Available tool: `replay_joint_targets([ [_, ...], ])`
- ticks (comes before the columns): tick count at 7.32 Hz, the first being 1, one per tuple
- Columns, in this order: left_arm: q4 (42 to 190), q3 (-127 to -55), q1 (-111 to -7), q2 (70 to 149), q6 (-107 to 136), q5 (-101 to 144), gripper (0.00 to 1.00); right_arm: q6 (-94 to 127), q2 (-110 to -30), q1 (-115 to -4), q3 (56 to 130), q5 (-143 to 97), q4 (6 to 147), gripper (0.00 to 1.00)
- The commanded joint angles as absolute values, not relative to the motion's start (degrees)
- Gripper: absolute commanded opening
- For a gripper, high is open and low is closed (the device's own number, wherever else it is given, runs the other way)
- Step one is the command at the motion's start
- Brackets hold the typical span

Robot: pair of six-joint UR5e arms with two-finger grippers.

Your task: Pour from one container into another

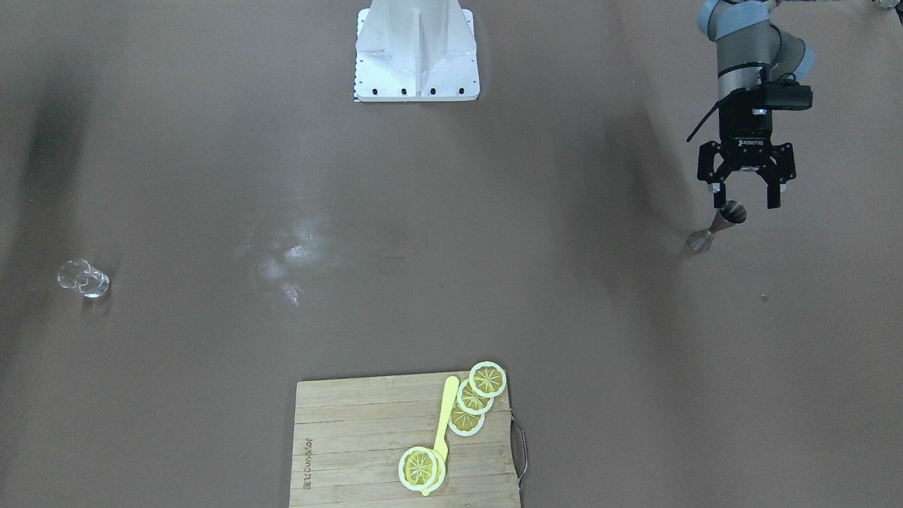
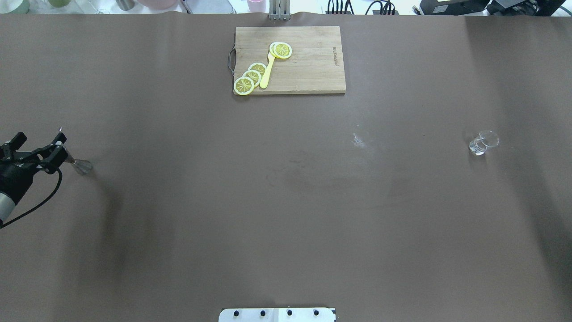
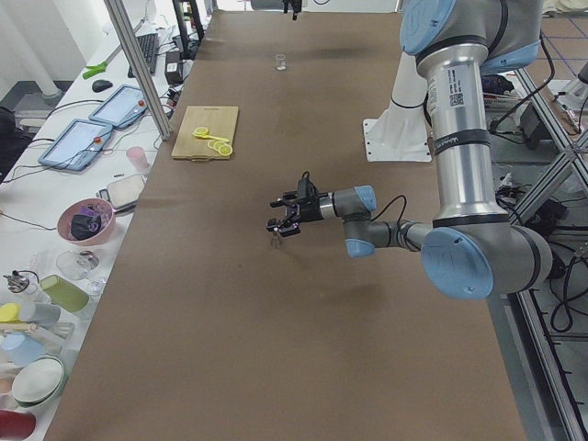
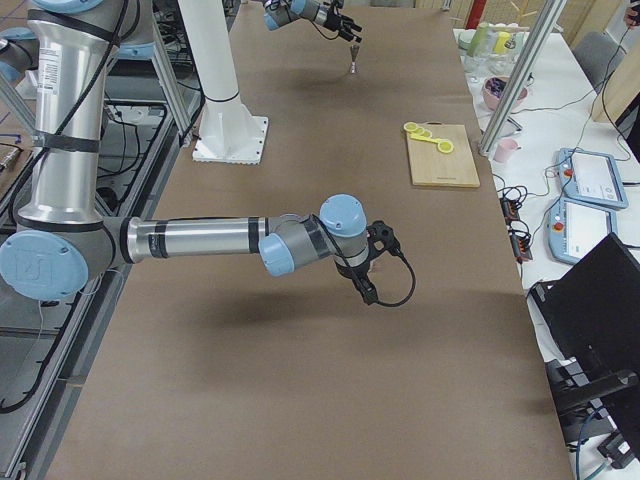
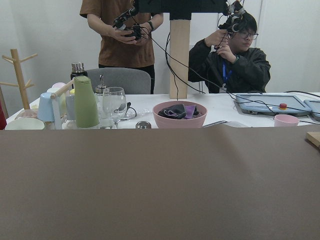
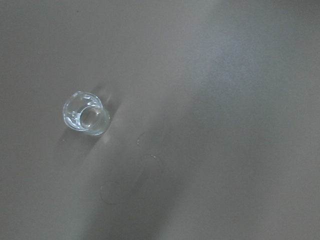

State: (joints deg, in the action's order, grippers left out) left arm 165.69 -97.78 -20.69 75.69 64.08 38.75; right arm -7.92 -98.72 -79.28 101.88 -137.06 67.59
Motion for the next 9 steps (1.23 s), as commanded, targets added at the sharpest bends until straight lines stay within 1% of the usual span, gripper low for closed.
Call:
replay_joint_targets([
  [1,169.9,-92.7,-17.6,77.8,64.1,35.2,0.97,-7.8,-97.9,-76.3,101.6,-138.5,65.0,1.00],
  [2,170.5,-90.8,-17.4,78.9,64.2,35.1,0.97,-7.6,-98.1,-75.0,100.4,-138.2,59.6,1.00],
  [3,170.6,-88.3,-17.3,80.4,65.5,33.7,0.97,-7.5,-97.8,-73.6,99.9,-137.9,56.5,1.00],
  [4,170.5,-86.2,-17.3,82.0,66.1,33.1,0.97,-7.5,-96.3,-73.2,97.8,-137.8,54.4,1.00],
  [5,170.6,-85.9,-17.3,82.1,66.1,33.0,0.97,-5.7,-94.5,-73.1,94.3,-137.9,52.3,1.00],
  [7,170.6,-84.9,-17.3,82.3,67.6,32.7,0.97,4.4,-94.0,-71.9,93.8,-137.9,49.2,1.00],
  [8,170.6,-84.2,-17.2,82.4,67.9,32.7,0.97,8.7,-93.9,-70.1,93.2,-137.0,44.5,1.00],
  [9,170.6,-83.1,-17.2,82.8,69.1,32.7,0.97,11.2,-93.9,-68.6,90.5,-135.0,37.8,1.00],
])
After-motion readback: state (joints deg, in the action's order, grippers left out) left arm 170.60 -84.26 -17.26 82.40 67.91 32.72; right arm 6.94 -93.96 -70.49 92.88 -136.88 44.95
